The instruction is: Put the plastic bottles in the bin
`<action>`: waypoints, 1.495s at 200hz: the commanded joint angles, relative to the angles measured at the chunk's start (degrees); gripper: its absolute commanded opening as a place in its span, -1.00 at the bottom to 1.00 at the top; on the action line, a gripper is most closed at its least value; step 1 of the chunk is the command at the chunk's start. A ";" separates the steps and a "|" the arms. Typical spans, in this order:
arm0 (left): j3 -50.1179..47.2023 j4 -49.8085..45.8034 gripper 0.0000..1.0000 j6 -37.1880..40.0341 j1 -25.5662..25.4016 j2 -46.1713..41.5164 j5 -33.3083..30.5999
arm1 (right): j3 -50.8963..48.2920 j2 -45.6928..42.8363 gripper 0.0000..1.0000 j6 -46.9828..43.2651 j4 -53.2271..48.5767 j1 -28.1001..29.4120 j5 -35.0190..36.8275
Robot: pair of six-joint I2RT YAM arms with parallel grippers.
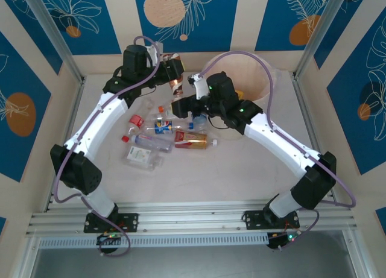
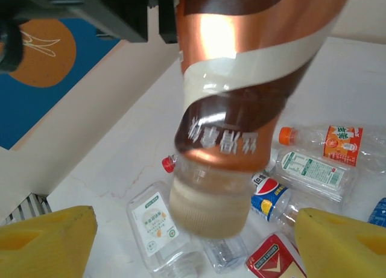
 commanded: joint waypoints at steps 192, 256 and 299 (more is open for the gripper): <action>-3.06 -1.96 0.99 5.28 -1.86 -13.77 -8.50 | 9.17 -0.60 -1.00 -0.66 -8.74 -0.33 14.37; -10.92 -5.06 0.99 14.56 -0.65 -27.27 -27.14 | 16.08 -2.03 -1.00 1.80 -24.69 -4.53 31.00; -14.21 -9.62 0.99 17.93 0.61 -30.65 -35.41 | 21.40 0.01 -1.00 3.49 -32.29 -11.15 36.57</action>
